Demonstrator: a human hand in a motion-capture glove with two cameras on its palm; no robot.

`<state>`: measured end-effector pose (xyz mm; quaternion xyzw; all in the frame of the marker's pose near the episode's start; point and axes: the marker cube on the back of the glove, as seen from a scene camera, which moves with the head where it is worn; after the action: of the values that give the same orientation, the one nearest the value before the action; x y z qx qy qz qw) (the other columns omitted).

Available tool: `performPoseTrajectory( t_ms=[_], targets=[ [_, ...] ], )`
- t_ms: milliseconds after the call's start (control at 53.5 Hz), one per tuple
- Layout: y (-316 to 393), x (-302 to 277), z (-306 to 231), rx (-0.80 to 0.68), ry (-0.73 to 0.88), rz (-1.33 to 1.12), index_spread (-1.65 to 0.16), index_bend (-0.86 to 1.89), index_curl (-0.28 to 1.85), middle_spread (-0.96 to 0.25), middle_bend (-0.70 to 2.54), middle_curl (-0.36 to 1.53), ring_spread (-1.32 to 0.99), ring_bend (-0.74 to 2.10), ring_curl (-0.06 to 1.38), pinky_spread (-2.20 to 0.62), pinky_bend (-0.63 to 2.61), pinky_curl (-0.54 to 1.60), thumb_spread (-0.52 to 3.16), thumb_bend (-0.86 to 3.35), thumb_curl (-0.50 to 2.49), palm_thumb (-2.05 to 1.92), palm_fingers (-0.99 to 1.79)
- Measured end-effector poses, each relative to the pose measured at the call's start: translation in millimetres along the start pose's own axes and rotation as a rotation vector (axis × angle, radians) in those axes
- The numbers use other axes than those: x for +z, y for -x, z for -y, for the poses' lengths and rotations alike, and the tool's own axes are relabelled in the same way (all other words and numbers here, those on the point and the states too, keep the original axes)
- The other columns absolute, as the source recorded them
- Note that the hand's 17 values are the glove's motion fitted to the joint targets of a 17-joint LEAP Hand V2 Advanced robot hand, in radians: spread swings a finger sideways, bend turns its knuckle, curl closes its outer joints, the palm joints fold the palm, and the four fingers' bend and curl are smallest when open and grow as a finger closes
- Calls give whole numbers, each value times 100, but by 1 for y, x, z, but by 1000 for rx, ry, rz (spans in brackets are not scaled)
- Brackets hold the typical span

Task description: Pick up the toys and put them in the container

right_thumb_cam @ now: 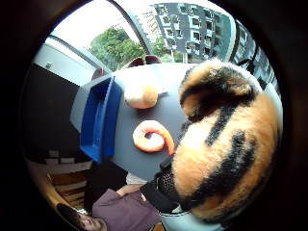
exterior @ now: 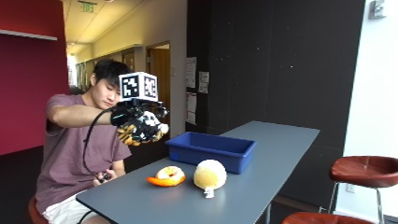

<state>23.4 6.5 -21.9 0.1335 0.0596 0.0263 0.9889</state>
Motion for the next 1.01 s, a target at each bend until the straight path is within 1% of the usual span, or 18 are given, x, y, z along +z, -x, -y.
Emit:
performPoseTrajectory(
  t_ms=[187, 374, 411, 467, 486, 579, 635, 673, 691, 710, 766, 803, 841, 916, 1009],
  targets=[
    [66, -45, 15, -88, -48, 5, -11, 71, 99, -13, 150, 69, -27, 137, 54, -31, 96, 63, 86, -1, 76, 31, 108],
    [184, -91, 39, -195, -108, 141, -11, 67, 104, -13, 150, 68, -27, 138, 53, -31, 95, 64, 87, -1, 77, 31, 109],
    [216, -98, 39, -270, -106, 181, -11, 66, 105, -13, 150, 68, -27, 138, 53, -31, 94, 65, 87, -2, 78, 30, 109],
    [256, -106, 32, -442, -111, 218, -12, 65, 106, -13, 150, 68, -27, 137, 53, -31, 94, 65, 87, -2, 78, 30, 109],
    [268, -107, 33, -466, -114, 215, -11, 64, 107, -13, 150, 68, -27, 138, 53, -31, 94, 65, 87, -2, 78, 30, 109],
    [322, -102, 47, -437, -114, 199, -12, 63, 109, -13, 150, 67, -27, 137, 52, -31, 94, 65, 87, -2, 79, 30, 109],
    [345, -96, 55, -395, -117, 158, -12, 62, 110, -13, 150, 67, -27, 137, 52, -31, 93, 66, 87, -2, 79, 30, 109],
    [362, -93, 58, -359, -101, 184, -12, 61, 111, -13, 150, 67, -27, 137, 52, -31, 93, 66, 87, -2, 79, 30, 109],
    [369, -91, 59, -370, -94, 197, -12, 61, 111, -13, 150, 67, -27, 137, 52, -31, 92, 66, 87, -2, 79, 29, 109],
    [373, -88, 59, -415, -93, 195, -12, 61, 112, -13, 150, 67, -27, 137, 52, -31, 92, 66, 87, -2, 79, 29, 109],
    [381, -76, 60, -617, -105, 149, -12, 59, 113, -12, 149, 67, -27, 137, 52, -31, 92, 66, 87, -2, 79, 29, 109],
    [388, -69, 61, -668, -101, 145, -12, 58, 113, -13, 149, 67, -27, 137, 52, -31, 92, 66, 87, -2, 79, 29, 109],
    [397, -64, 63, -665, -88, 148, -12, 58, 114, -13, 149, 67, -27, 136, 51, -31, 92, 66, 87, -2, 80, 29, 109],
    [413, -56, 65, -590, -65, 142, -12, 56, 115, -12, 149, 66, -27, 136, 51, -31, 91, 67, 87, -2, 80, 28, 109],
    [425, -49, 65, -565, -45, 186, -12, 52, 116, -13, 149, 66, -27, 133, 50, -31, 91, 67, 89, -2, 79, 27, 106]
  ],
)
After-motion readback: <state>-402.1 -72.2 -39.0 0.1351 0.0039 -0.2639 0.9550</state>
